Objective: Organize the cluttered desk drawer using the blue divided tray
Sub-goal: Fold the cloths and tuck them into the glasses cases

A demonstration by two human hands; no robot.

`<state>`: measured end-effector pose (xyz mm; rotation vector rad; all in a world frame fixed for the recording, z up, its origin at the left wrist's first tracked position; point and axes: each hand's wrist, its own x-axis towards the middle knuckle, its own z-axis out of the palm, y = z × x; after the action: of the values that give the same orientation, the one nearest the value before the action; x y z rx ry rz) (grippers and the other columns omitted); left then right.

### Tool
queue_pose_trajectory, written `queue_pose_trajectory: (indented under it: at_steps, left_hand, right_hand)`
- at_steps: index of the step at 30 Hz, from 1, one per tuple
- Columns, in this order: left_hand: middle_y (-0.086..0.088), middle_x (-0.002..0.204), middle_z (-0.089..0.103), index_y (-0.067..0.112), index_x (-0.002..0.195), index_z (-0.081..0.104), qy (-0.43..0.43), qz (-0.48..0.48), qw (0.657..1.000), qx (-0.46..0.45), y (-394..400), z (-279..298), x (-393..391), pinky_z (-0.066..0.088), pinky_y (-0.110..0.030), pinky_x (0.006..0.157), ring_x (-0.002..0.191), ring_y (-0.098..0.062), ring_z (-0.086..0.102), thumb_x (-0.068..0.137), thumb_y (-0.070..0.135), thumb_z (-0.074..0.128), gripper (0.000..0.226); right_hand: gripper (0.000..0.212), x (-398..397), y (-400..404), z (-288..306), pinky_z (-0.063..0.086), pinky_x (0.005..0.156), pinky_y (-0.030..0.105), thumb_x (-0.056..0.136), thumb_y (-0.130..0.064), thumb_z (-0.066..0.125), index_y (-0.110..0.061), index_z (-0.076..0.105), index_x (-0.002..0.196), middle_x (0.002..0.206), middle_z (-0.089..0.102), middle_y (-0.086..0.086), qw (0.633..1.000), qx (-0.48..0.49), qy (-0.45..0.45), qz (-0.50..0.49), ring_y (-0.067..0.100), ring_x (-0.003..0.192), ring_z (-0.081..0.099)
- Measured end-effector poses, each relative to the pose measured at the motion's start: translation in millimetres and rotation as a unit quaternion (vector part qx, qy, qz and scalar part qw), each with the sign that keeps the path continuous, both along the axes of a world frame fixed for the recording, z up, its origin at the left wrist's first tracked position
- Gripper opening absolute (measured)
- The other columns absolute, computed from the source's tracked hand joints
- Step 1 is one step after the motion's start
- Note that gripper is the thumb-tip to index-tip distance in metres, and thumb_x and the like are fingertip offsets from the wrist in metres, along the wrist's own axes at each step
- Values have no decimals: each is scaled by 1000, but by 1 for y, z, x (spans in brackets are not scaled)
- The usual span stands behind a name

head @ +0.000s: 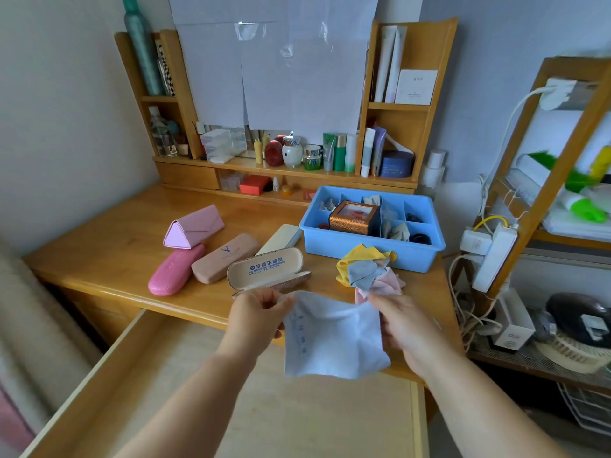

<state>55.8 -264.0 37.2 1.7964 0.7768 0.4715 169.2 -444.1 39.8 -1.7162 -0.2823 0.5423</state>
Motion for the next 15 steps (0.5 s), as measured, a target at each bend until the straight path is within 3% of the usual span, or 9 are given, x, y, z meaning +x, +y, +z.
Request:
queue_pose_trajectory:
  at_steps: [2, 3, 4, 6, 10, 13, 15]
  left_hand:
    - [1, 45, 56, 0, 64, 61, -24, 1, 1000, -7, -16, -1, 3, 45, -19, 43, 39, -9, 47, 85, 16, 68, 27]
    - [1, 44, 56, 1, 63, 61, -35, -2, 999, -19, -24, 0, 5, 45, -20, 45, 40, -10, 47, 84, 16, 68, 27]
    - [0, 45, 56, 1, 65, 61, -44, -6, 998, -35, -32, 0, 6, 46, -21, 48, 40, -11, 48, 85, 16, 68, 26]
    - [-1, 47, 56, 1, 69, 63, -57, -15, 995, -79, -44, 1, 7, 49, -24, 52, 42, -11, 50, 86, 17, 67, 24]
    - [-2, 51, 60, 6, 71, 67, -90, -24, 988, -126, -58, 3, 6, 49, -19, 49, 44, -9, 53, 89, 10, 61, 20]
    - [-1, 52, 60, 3, 70, 68, -119, -29, 983, -134, -65, 7, 2, 46, -18, 48, 47, -9, 53, 92, 7, 56, 26]
    - [-2, 53, 61, 1, 72, 68, -135, -23, 980, -144, -66, 10, 1, 46, -18, 48, 48, -9, 54, 92, 8, 55, 26]
  right_hand:
    - [25, -7, 9, -7, 33, 64, 30, 91, -21, 56, -5, 61, 73, 65, 48, 12, 992, -66, -108, -13, 23, 64, 48]
    - [36, -13, 11, -8, 28, 58, 29, 91, -21, 57, -10, 49, 58, 54, 39, 5, 981, -93, -168, -12, 18, 54, 39]
    - [45, -19, 13, -8, 24, 54, 30, 91, -21, 58, -15, 36, 52, 49, 30, 0, 966, -114, -232, -7, 15, 50, 30]
    - [49, -33, 13, -7, 18, 50, 28, 91, -17, 59, -20, 27, 53, 48, 24, -3, 926, -119, -359, 12, 13, 52, 24]
    - [30, -48, 11, -5, 23, 46, 21, 90, -16, 56, -13, 51, 60, 52, 38, -10, 837, -115, -534, 21, 14, 48, 37]
    - [25, -54, 10, -1, 29, 45, 17, 92, -23, 51, -11, 67, 78, 59, 57, -5, 789, -131, -601, 10, 13, 49, 52]
    - [13, -55, 10, -1, 29, 47, 15, 88, -19, 59, -12, 70, 87, 64, 60, -6, 759, -142, -636, 7, 11, 52, 55]
